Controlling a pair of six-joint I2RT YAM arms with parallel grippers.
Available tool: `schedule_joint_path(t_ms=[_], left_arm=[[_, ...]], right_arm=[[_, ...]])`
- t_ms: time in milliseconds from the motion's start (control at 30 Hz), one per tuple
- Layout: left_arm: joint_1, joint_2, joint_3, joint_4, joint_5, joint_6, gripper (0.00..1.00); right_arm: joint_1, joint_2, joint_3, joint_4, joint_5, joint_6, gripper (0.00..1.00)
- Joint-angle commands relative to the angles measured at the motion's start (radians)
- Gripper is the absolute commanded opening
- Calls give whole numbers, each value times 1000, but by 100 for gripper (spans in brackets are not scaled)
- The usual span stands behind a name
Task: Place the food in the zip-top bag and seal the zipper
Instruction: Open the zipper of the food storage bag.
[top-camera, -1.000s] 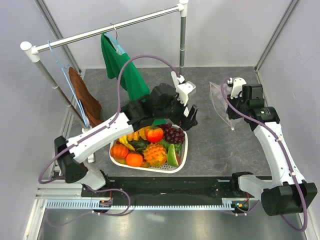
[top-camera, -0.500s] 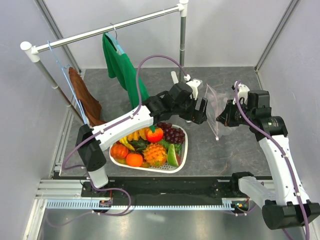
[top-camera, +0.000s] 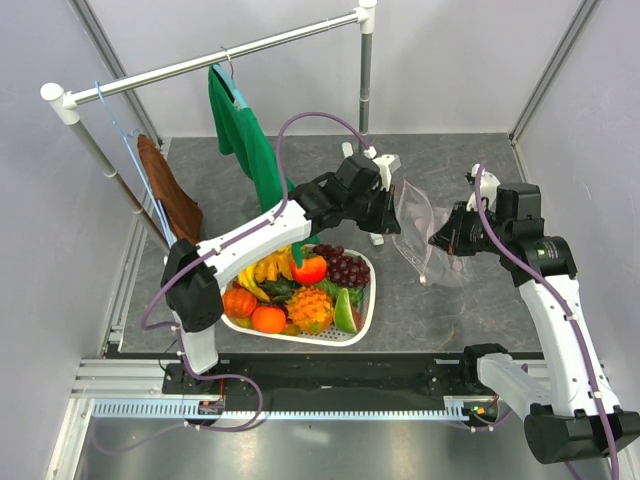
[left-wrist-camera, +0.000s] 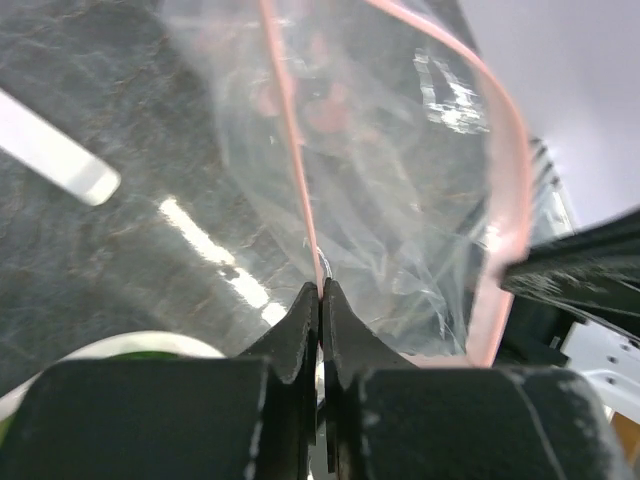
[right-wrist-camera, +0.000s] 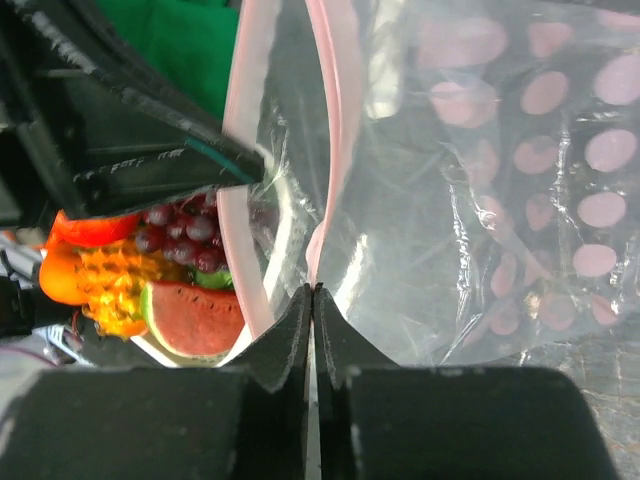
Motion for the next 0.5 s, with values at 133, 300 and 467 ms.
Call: schedule_joint_path(t_ms=[133,300,467], left_arm=[[-6,-29,2,82,125,-33,2],[-6,-46,-10,83,122,-31,2],[-6,-53,-15,85,139,-25,2]], right_arm=[[3,-14,-39,173,109,104,36],[7,24,-30,184,106,102,34],[9,44,-52,190,106,91,25]])
